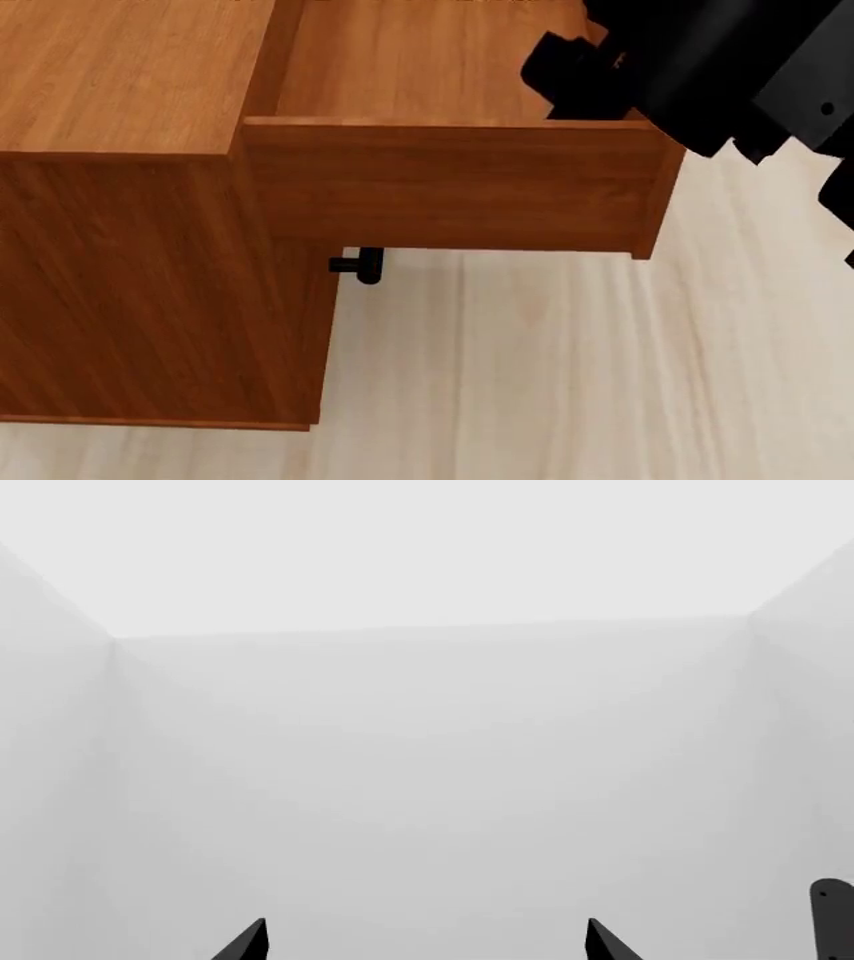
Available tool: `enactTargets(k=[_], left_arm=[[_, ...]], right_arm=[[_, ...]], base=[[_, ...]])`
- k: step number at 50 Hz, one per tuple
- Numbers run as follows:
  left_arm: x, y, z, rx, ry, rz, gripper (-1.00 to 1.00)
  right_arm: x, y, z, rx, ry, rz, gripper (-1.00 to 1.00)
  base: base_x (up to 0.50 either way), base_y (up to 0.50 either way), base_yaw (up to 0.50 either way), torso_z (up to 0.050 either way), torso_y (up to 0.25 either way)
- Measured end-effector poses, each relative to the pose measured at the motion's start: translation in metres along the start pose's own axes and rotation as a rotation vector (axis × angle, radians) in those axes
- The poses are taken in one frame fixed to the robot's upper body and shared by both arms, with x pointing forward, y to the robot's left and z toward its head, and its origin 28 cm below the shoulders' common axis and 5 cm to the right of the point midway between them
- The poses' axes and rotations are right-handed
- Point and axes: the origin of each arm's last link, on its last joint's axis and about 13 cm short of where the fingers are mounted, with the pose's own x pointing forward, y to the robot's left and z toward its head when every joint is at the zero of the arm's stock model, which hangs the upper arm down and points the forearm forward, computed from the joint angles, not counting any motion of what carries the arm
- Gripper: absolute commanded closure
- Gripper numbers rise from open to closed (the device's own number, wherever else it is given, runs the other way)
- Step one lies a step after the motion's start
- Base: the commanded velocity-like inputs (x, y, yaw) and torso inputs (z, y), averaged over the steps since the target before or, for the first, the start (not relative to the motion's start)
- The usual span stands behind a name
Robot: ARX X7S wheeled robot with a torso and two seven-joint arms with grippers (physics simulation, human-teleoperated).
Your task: Close the bottom drawer of the cabinet and open the top drawer.
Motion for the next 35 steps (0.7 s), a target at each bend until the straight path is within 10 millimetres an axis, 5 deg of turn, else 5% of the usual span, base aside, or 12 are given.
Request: enactTargets(k=[25, 35], left_arm=[[0.002, -0.001, 0.003, 0.000, -0.009, -0.004, -1.00], [0.002, -0.001, 0.004, 0.001, -0.011, -0.004, -1.00]], right_arm=[[-0.005, -0.008, 0.005, -0.019, -0.003, 0.006, -1.00], [-0.053, -0.055, 0.012, 0.142, -0.064, -0.108, -1.00]], base=[[-0.02, -0.01, -0.02, 0.009, 0.032], [0.00, 0.00, 0.00, 0.001, 0.006]])
